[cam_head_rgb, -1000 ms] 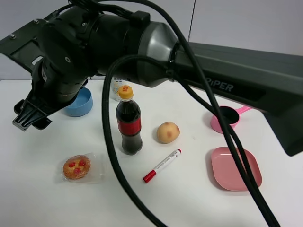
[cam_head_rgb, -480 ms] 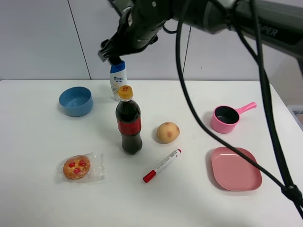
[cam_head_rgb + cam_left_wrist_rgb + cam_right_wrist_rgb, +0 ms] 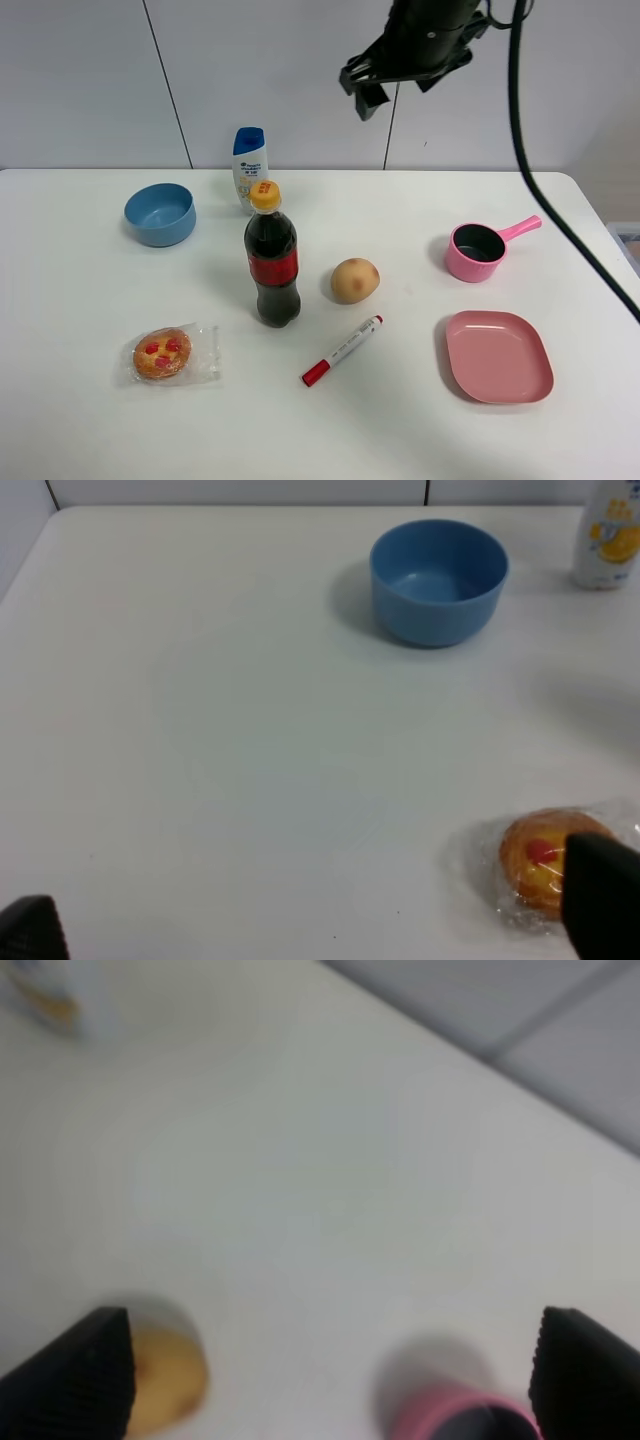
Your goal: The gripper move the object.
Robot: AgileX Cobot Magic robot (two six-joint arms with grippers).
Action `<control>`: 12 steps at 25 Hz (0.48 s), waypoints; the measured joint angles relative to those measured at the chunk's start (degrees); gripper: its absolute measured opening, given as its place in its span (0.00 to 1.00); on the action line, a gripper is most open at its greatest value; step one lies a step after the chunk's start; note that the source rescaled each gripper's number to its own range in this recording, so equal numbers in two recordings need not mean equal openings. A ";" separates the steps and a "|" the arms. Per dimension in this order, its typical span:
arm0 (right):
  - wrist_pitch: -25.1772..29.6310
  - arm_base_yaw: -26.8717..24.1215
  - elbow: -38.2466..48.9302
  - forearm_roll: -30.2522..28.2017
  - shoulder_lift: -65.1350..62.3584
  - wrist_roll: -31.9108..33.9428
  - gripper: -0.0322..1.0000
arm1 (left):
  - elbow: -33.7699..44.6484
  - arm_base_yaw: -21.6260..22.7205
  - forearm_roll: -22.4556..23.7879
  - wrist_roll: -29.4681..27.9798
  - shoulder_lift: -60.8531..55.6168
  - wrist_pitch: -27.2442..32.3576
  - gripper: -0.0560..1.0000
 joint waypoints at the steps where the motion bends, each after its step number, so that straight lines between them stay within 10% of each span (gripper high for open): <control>1: 0.76 -1.13 0.00 0.00 -0.51 -0.75 0.62 | 0.00 0.00 0.00 0.00 0.00 0.00 1.00; 12: 1.81 -15.61 2.40 0.00 -8.63 -4.08 0.62 | 0.00 0.00 0.00 0.00 0.00 0.00 1.00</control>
